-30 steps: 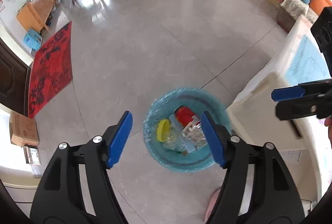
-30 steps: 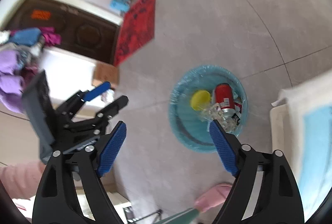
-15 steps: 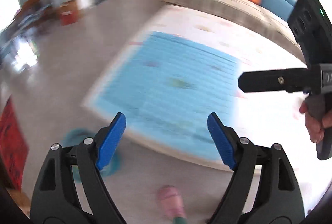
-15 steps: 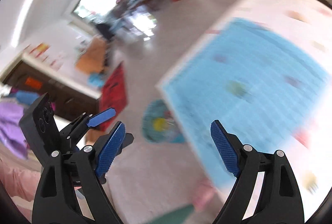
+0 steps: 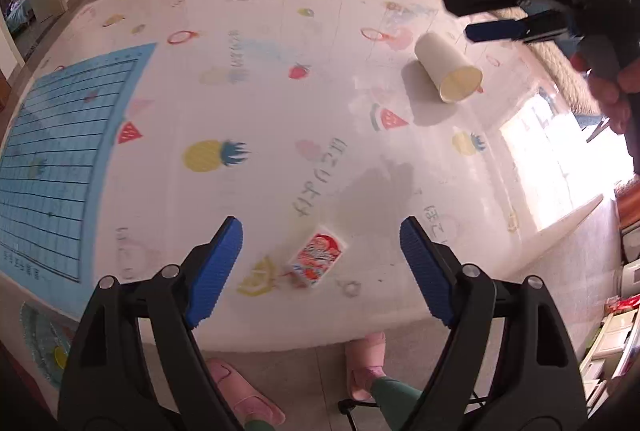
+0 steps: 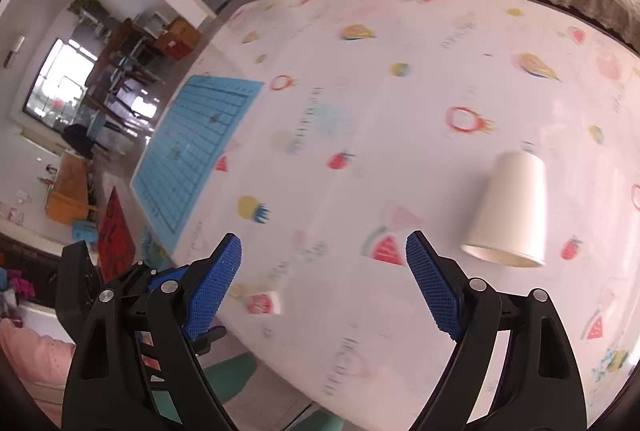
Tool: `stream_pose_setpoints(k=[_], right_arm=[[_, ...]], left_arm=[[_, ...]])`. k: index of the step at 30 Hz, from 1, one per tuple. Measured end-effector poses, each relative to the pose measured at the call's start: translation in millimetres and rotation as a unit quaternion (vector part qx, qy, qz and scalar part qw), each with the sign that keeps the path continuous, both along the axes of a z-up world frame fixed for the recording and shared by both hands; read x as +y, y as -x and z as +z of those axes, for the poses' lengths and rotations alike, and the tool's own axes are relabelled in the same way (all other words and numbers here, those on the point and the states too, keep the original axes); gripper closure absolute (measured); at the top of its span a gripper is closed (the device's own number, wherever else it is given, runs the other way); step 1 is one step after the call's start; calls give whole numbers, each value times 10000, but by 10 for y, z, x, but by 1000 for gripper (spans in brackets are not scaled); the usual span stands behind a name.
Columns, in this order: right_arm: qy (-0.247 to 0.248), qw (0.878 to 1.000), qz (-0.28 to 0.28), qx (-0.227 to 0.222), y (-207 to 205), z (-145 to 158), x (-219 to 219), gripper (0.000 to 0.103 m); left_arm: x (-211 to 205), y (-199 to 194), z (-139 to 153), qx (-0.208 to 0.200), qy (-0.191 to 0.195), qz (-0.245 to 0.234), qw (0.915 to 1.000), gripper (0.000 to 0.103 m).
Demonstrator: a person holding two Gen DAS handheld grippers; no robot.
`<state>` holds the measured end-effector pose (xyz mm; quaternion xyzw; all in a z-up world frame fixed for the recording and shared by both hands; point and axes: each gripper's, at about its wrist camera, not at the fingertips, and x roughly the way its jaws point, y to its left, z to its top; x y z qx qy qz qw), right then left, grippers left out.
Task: Collect trash
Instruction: 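Grasp the red snack packet with left tool while right tool grasps the white paper cup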
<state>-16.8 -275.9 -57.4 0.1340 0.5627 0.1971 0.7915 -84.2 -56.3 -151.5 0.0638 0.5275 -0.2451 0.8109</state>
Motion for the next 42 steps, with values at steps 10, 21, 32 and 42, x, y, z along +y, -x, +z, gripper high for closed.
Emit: stream_pose_setpoints(k=[10,21,32,42], right_arm=[[-27,9984,-566,64,128,-277,-880,19],[-82,9965,-831,105,28,-565,-1121,19],[-11,9941,-1016,379,-357,-890,-1199,19],[-93,9965,-703,445,-298,-975,-1136,39]], left_arm=[[-310,116,-508,81,-652,-234,9976,64],[-892,-451,-448,132,-349,-24,9993,76],[-1463,-1249,-384,-77,-112,-212,9997,76],[-1652,-1251,-462,199,34,-345,9992,76]])
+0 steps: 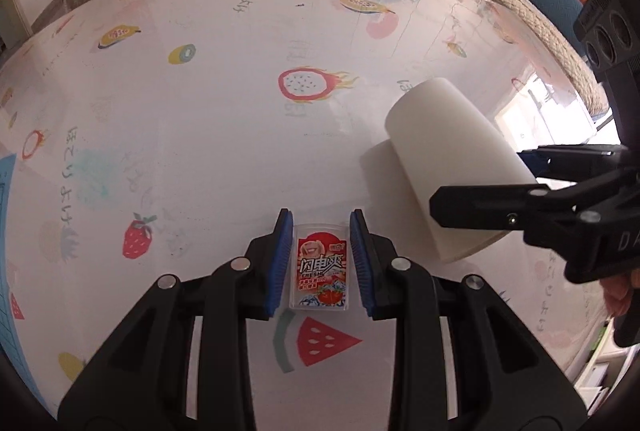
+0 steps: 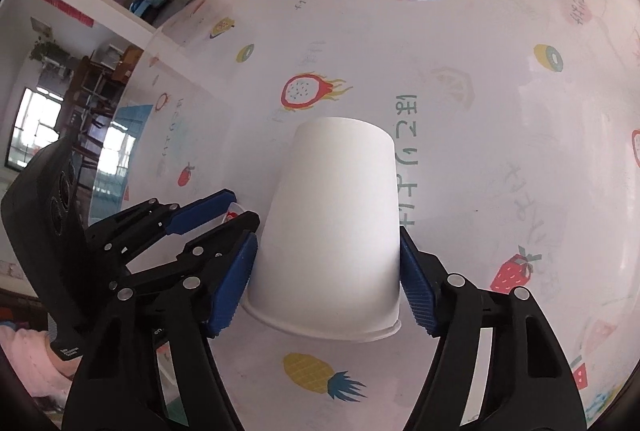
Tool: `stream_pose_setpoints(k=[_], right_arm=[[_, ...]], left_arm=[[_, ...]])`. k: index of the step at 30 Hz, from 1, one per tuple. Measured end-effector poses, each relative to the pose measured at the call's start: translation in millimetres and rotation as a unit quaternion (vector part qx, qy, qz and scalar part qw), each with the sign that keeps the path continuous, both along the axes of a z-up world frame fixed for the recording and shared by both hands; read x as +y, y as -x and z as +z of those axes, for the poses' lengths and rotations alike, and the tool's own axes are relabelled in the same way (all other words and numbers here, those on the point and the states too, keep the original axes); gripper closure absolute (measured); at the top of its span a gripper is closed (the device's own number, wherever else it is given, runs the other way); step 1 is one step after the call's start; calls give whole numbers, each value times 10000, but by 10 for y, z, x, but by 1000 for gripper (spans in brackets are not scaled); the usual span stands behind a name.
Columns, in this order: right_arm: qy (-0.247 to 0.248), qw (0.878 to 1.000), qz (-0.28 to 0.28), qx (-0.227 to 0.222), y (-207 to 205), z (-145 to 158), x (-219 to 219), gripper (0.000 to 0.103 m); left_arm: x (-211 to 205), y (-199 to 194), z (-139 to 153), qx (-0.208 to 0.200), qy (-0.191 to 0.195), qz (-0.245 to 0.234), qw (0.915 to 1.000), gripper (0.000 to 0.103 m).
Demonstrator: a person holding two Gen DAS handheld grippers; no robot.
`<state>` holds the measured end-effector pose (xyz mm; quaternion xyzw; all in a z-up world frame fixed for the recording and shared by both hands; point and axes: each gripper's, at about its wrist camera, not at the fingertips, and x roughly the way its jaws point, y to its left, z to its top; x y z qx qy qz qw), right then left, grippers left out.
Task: Collect trash
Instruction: 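Grasp the red snack packet with left tool while right tool grasps the white paper cup, then lift the snack packet and paper cup and carry them over the teal bin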
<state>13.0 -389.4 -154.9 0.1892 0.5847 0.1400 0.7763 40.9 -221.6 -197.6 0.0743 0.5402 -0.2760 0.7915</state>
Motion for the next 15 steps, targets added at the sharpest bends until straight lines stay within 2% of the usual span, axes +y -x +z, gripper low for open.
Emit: stream_pose_setpoints(k=[7,12,15], right_arm=[[-196,9997,132,97,37,70,13,43],[-323,9991,273,22,3,178,158,43],[-380,9983,440,-15,-52,264,346,43]], left_arm=[[184,30,102,89,250,183,9995,76],[318,109,236,-15,190,179,9997,76],[490,116,359,-80,178,340,9992,76]])
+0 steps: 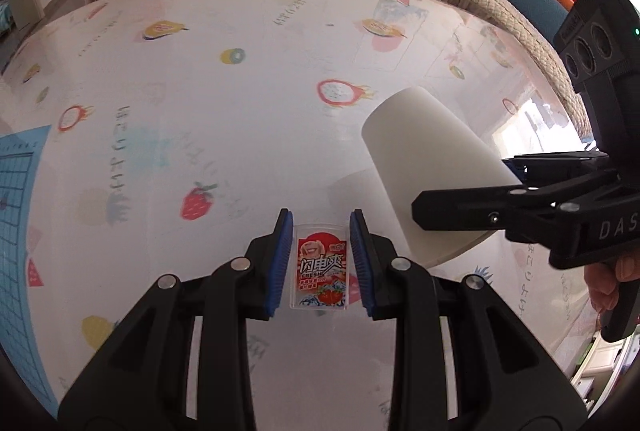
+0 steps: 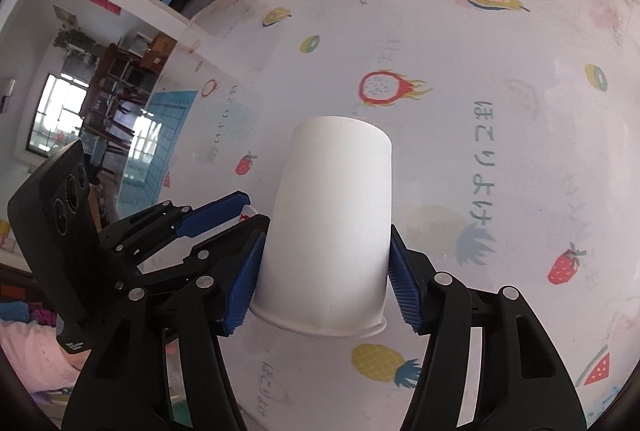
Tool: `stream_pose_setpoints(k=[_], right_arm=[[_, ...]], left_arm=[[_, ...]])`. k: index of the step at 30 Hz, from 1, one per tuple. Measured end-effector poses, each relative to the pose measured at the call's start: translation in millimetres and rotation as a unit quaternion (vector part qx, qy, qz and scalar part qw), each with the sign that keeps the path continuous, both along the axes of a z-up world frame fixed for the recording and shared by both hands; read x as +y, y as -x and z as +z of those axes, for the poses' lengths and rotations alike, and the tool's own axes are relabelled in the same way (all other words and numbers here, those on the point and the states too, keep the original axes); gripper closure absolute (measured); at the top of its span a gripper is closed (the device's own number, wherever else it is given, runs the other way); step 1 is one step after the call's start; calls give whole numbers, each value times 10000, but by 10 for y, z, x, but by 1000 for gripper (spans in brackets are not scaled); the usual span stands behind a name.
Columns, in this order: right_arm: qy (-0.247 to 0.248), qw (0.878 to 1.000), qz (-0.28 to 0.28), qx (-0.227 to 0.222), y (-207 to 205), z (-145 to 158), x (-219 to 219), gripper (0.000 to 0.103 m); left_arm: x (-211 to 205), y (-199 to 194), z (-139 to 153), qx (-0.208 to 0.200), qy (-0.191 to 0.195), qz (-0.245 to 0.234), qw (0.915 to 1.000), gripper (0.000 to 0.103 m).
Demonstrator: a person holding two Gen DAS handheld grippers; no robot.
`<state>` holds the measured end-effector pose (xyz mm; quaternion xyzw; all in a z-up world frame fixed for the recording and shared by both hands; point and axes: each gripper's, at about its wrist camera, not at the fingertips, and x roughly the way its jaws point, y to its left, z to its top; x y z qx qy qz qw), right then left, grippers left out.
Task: Collect trash
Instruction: 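Lift the snack packet and paper cup and carry them over the teal bin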
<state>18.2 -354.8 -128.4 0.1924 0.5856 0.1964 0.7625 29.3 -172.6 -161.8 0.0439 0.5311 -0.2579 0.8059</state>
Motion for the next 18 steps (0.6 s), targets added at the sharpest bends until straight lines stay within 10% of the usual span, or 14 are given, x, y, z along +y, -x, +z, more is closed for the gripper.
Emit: stream_pose_setpoints(k=[9,18], right_arm=[[-104,9954,910,-271,-287,395,1031,43],[-64,9754,2136,-541,-472,690,2816,43]], left_arm=[[989,-55,460,-327,51,791,9963,76],[2873,88,732,-554,-121,1986,9784,76]])
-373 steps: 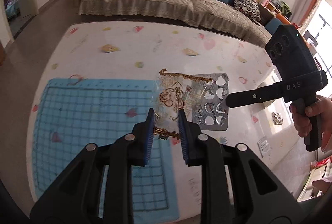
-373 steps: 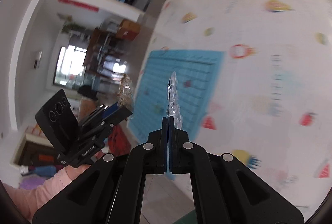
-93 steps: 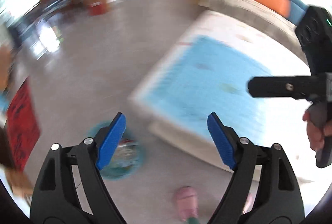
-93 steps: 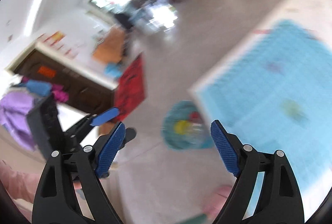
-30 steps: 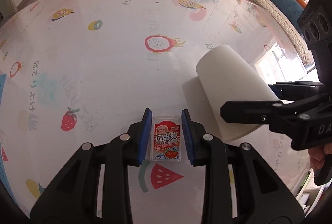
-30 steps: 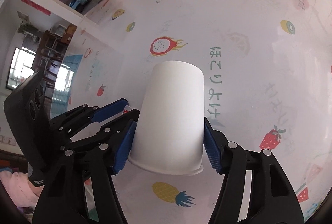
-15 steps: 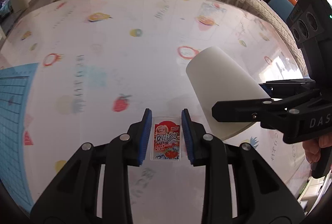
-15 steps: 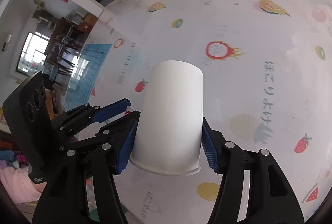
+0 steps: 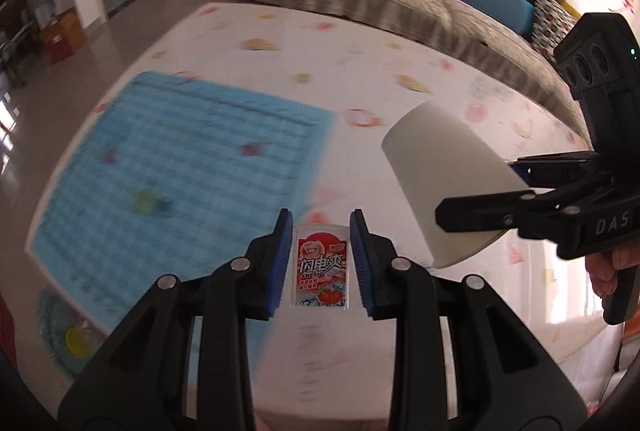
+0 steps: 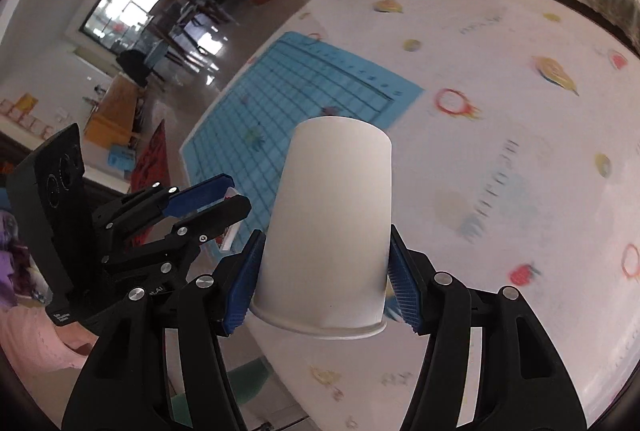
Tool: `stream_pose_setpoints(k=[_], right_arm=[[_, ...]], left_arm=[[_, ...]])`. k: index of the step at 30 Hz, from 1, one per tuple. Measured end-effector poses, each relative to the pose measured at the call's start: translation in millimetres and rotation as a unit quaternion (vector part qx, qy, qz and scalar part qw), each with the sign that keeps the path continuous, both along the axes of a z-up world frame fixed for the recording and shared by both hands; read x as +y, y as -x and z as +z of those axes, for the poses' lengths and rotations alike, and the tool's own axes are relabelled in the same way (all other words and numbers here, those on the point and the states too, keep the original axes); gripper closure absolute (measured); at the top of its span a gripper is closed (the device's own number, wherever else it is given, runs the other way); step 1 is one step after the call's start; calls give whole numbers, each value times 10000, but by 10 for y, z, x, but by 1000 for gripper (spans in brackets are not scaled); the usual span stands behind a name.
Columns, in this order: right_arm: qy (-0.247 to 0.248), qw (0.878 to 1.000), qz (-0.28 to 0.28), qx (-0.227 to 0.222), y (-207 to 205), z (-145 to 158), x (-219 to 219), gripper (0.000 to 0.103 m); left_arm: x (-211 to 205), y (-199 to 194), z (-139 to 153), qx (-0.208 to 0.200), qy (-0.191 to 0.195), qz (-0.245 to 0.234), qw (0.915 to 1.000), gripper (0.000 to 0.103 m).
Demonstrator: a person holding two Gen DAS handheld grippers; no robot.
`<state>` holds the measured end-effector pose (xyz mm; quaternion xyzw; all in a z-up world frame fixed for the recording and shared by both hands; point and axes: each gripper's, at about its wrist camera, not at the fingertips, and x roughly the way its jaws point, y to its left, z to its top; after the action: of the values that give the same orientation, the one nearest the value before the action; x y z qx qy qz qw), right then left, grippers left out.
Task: Collect trash
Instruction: 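Lift the snack packet and paper cup and carry them over the teal bin, then open both tools to drop the packet and cup into the bin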
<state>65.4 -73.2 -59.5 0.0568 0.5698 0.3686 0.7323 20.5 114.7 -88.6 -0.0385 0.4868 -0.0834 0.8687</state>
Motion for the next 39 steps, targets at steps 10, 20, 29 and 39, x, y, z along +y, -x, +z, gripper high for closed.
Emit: stream_pose_setpoints(k=[10,20,29,39], right_arm=[[-525,9917,1157,186,172,-5,2468,43],[-494,9683,2388,544,662,-322,4608,43],[-167,9478,3037,959,1053,-861,5586,43],[627,9407,3107,1206,1132,-1459,5983,34]], left_arm=[[2201,629,47,121,-333,1187,9923,76],[3864,1337,-226,469,-558,2281,9709,76],[4599,1775,-709,811,-356,2836,9548,76],[4921,1848,-1340,1174,-4,2978,9474,75]])
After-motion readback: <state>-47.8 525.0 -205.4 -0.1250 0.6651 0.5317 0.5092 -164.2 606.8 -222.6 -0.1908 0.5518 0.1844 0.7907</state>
